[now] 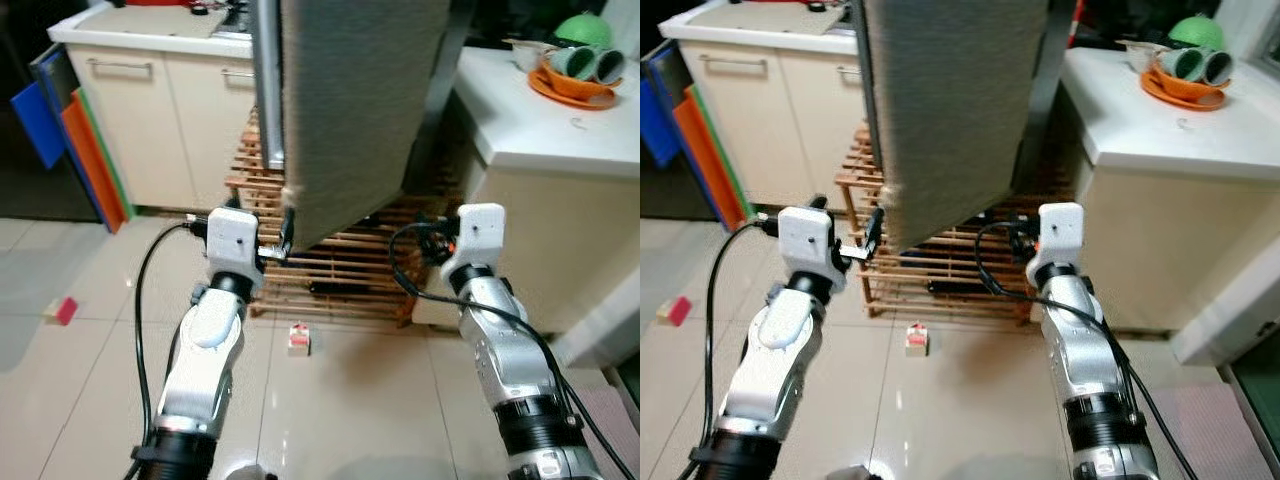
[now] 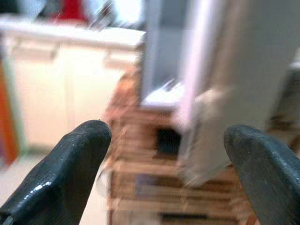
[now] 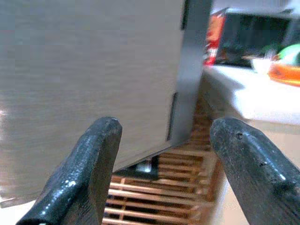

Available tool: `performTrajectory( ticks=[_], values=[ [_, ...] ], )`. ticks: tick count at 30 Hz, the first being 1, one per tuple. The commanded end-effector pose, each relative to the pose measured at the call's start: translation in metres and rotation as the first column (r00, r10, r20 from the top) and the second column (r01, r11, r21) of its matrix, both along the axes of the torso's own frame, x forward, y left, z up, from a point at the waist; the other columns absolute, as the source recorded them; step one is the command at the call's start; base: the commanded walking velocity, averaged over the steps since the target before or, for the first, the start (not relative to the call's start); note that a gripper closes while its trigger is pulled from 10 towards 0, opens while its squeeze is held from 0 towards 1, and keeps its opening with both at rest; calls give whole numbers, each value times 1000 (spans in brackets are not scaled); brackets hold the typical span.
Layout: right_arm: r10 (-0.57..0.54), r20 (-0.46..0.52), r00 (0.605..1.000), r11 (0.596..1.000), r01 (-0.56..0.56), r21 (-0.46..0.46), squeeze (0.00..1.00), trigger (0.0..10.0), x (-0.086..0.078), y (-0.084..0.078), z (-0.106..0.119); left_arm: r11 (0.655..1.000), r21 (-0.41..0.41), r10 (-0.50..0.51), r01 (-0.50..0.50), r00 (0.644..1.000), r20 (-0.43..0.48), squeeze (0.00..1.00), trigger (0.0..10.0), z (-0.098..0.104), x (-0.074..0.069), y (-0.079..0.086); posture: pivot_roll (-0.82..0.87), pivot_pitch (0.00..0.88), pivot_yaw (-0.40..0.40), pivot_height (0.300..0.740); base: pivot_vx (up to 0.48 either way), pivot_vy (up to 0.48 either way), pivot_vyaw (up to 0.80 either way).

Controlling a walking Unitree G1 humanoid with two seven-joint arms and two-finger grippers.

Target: Restocking fridge

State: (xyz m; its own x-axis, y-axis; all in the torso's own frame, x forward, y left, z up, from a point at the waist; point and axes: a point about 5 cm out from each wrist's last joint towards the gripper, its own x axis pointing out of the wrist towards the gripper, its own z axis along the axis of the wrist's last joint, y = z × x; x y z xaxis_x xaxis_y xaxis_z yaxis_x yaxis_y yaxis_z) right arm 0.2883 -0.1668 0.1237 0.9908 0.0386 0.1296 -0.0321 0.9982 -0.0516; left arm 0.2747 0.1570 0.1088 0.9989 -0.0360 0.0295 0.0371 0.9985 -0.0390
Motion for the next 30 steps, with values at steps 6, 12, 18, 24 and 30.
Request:
performTrajectory(
  ticks=[6,12,18,24,30],
  values=[
    [-82,-43,996,996,80,-27,0,10000,-26,-23,-20,998,67,9,-9,1000,2,0,10000,-4,-20,18,-21,0,-44,736,0,454,0],
    [56,-7,998,995,-56,-83,0,10000,-34,9,-19,986,162,-34,27,999,41,0,10000,6,-14,8,-13,0,-47,736,0,151,0],
    [188,19,982,968,-182,-174,0,10000,-35,32,-17,980,195,-59,43,995,77,0,10000,15,-10,3,-11,0,-44,736,0,0,0],
    [335,20,942,918,-322,-230,0,5451,-41,49,-16,981,187,-65,48,994,88,0,10000,17,-7,0,-9,0,-50,736,71,0,0],
    [268,7,963,932,-257,-257,0,10000,-41,40,-15,983,175,-67,52,994,81,0,10000,15,-5,-6,-35,0,-43,736,415,160,0]
  ],
)
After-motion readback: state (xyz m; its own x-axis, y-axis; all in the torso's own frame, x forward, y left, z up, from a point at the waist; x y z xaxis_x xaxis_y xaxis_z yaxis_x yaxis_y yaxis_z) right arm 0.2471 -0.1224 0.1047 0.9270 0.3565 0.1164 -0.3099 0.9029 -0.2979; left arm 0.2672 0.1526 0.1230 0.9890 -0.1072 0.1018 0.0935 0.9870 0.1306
